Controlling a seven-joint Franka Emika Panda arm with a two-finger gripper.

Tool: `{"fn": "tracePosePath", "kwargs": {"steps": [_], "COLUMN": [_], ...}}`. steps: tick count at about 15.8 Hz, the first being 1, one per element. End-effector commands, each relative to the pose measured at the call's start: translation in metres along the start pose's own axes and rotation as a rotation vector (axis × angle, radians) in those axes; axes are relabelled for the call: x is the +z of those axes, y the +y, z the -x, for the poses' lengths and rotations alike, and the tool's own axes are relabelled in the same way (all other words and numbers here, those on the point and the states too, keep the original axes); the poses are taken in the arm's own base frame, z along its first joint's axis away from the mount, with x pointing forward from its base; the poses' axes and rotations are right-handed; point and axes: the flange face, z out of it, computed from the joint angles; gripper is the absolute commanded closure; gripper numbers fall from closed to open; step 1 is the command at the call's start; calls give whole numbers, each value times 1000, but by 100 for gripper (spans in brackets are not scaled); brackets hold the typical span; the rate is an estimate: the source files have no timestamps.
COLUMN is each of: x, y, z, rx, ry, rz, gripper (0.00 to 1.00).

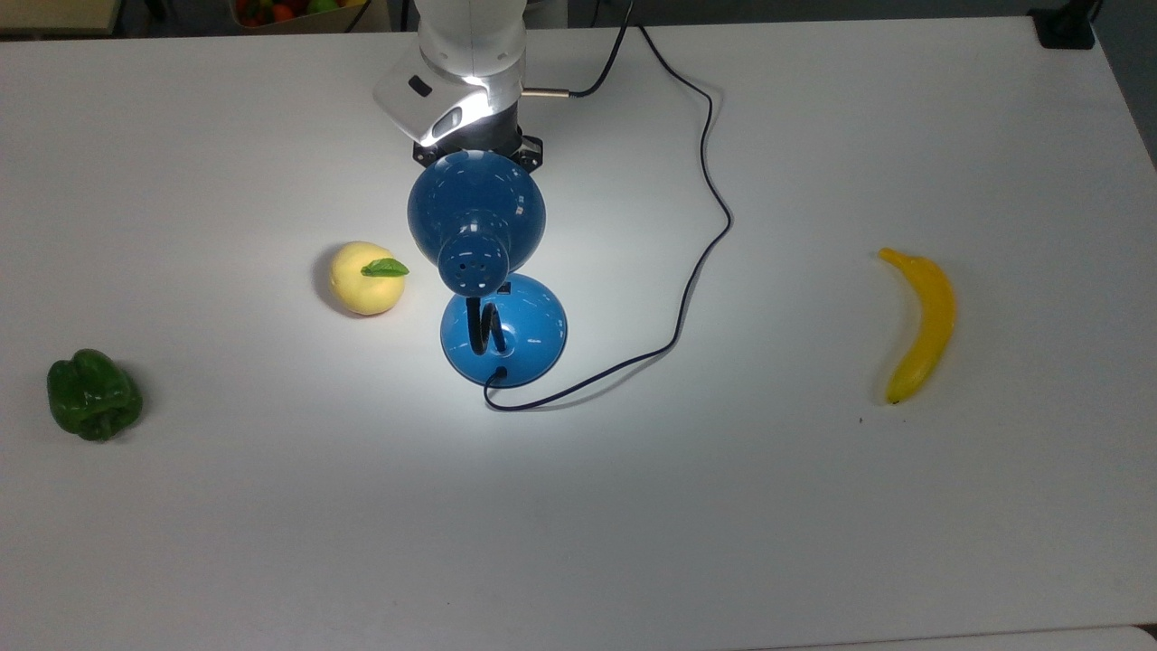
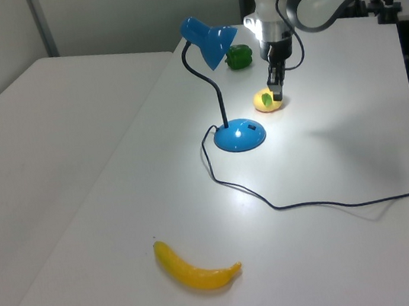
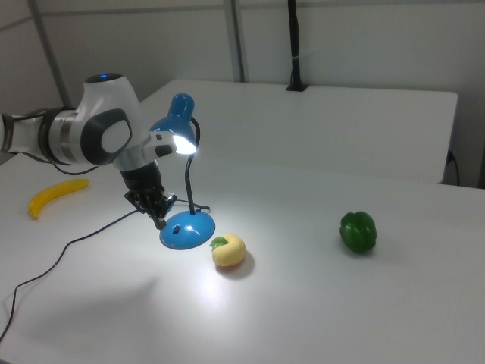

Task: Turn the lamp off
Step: 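Move the gripper down toward the switch on the blue lamp base, then press the gripper down on the lamp base switch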

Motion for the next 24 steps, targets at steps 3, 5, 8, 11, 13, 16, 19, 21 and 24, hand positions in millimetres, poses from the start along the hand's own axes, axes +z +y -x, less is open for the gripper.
{"fn": "tracePosePath", "kwargs": {"steps": [3,5,8,11,13,16,19,21,24], "x": [33,42,54,58,59,60,61,61,62], "y": [-16,-20,-27,-29,-28,-29,-29,-29,-29], "z": [-16,-21,-28,-31,-32,-32,-32,-31,-31], "rx": [43,40,30,27,27,24,23,23,23], "ry": [79,102,138,162,162,161,160,158,155], "rz": [-24,-27,-30,-33,-32,-31,-30,-30,-30], "gripper": [100,100,100,100,100,100,100,100,100]}}
